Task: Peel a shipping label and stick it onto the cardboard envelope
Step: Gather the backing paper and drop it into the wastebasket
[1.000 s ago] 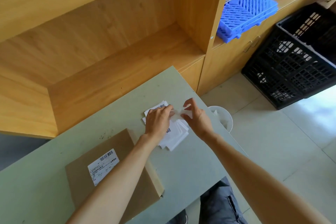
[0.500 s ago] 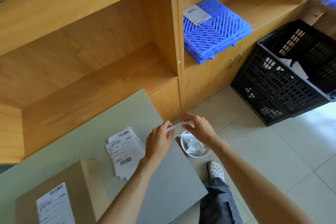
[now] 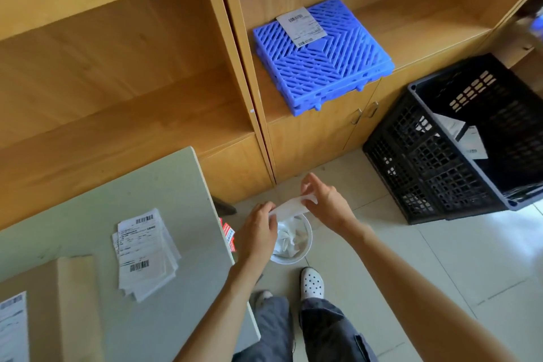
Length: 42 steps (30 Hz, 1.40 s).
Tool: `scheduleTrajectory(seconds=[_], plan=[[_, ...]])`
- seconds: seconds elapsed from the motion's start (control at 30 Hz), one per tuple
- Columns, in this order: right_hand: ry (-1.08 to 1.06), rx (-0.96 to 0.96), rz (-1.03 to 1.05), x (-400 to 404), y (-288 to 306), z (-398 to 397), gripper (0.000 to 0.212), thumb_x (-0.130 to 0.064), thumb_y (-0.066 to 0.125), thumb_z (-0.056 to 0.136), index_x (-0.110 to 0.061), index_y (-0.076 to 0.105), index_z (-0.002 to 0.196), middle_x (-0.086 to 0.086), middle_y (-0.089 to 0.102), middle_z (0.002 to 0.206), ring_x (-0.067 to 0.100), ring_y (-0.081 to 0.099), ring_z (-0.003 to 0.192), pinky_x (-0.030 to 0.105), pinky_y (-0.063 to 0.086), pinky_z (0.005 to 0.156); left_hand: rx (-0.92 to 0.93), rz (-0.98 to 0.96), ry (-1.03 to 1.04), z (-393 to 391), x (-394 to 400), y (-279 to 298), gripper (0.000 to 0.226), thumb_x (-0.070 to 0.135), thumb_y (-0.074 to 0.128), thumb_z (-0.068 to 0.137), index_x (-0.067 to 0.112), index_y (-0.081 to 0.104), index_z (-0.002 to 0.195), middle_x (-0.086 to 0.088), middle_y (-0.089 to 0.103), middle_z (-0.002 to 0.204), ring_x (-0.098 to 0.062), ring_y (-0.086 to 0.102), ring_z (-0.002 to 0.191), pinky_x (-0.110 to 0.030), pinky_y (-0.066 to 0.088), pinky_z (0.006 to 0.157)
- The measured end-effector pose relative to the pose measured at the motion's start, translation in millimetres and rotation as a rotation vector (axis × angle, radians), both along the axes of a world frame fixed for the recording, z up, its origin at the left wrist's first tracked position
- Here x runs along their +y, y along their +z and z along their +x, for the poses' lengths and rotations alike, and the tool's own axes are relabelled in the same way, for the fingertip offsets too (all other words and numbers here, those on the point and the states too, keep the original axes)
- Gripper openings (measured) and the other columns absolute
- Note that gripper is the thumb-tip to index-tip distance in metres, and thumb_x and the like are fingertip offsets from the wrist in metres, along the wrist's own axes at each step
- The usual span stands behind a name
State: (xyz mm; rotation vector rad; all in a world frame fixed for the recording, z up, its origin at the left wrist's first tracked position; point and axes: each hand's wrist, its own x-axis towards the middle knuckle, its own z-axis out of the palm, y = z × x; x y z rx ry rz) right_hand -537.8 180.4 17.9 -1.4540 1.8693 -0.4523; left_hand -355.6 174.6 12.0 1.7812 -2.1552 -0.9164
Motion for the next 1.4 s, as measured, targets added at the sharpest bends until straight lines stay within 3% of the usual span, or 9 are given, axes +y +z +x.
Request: scheduleTrajectory(seconds=[0.13,0.3,0.47,0.53,0.6,0.73,0.97,1.13,1.4], plan=[[0.006,0.078,0.052,-16,-7,-6,0.010,-0.010,0.053,0.092,-0.019,0.057,0.096,0.002,0.066,0.094,0.032,0.064,0.086,0.031,0.044,0.063,-0.022,-0.005,-0.018,-12,-11,-7,0.024,0.014,0.053,0.095,0.023,0.054,0.117,0.002,0.068,0.112,-0.021,0.064,0.097,-0.037,0.055,0.069],[0.003,0.140,0.129,-18,-37,-13,0.035,-0.003,0.048,0.086,-0.033,0.059,0.070,0.000,0.068,0.089,0.030,0.064,0.082,0.029,0.042,0.061,0.041,0.003,-0.014,-29,-14,-33,0.018,0.000,0.051,0.093,0.013,0.043,0.102,0.000,0.060,0.087,-0.022,0.058,0.077,-0.028,0.036,0.057],[0.074,0.168,0.091,-7,-104,-21,0.034,0.006,0.053,0.086,-0.022,0.073,0.089,0.000,0.067,0.102,0.030,0.067,0.085,0.032,0.049,0.064,0.152,0.158,0.189,-45,-4,-109,0.028,-0.012,0.052,0.082,0.013,0.058,0.093,0.003,0.063,0.095,-0.017,0.059,0.092,-0.031,0.047,0.080],[0.100,0.146,0.129,0,-140,-20,0.034,0.006,0.055,0.087,-0.021,0.073,0.097,-0.001,0.066,0.109,0.028,0.068,0.089,0.034,0.052,0.068,0.123,0.212,0.231,-49,-2,-143,0.028,-0.008,0.054,0.083,0.013,0.063,0.100,0.000,0.066,0.106,-0.016,0.058,0.100,-0.021,0.041,0.083],[0.120,0.096,0.182,8,-179,-15,0.034,0.003,0.054,0.089,-0.020,0.071,0.107,-0.001,0.065,0.119,0.026,0.068,0.098,0.034,0.053,0.075,0.000,0.250,0.231,-48,1,-179,0.028,0.002,0.056,0.087,0.016,0.063,0.110,0.001,0.064,0.117,-0.016,0.055,0.110,-0.023,0.040,0.086],[0.295,0.080,0.345,25,-239,3,0.043,-0.007,0.052,0.093,-0.019,0.056,0.134,-0.002,0.051,0.143,0.021,0.048,0.132,0.035,0.039,0.107,-0.416,0.306,-0.032,-35,6,-229,0.040,0.020,0.053,0.091,0.023,0.051,0.131,0.005,0.050,0.142,-0.025,0.033,0.138,-0.043,0.032,0.108],[0.438,0.077,0.484,28,-300,21,0.055,-0.016,0.051,0.095,-0.018,0.037,0.148,-0.002,0.028,0.159,0.022,0.025,0.146,0.037,0.026,0.115,-0.792,0.438,-0.507,-10,-1,-272,0.065,0.017,0.042,0.098,0.012,0.011,0.154,-0.002,0.010,0.163,-0.029,0.005,0.150,-0.051,0.002,0.119],[0.454,0.080,0.490,23,-307,27,0.054,-0.021,0.049,0.097,-0.020,0.036,0.149,-0.002,0.016,0.164,0.021,0.018,0.149,0.039,0.022,0.118,-0.863,0.432,-0.651,2,0,-290,0.067,0.022,0.042,0.100,0.011,0.005,0.155,-0.004,0.001,0.164,-0.032,0.001,0.150,-0.052,0.003,0.119],[0.373,0.104,0.444,-5,-296,29,0.040,-0.016,0.048,0.097,-0.018,0.053,0.136,0.002,0.051,0.144,0.024,0.048,0.131,0.035,0.040,0.105,-0.851,0.381,-0.720,0,-5,-294,0.062,0.015,0.046,0.096,0.010,0.018,0.152,-0.010,0.005,0.163,-0.035,0.007,0.149,-0.054,0.010,0.120]])
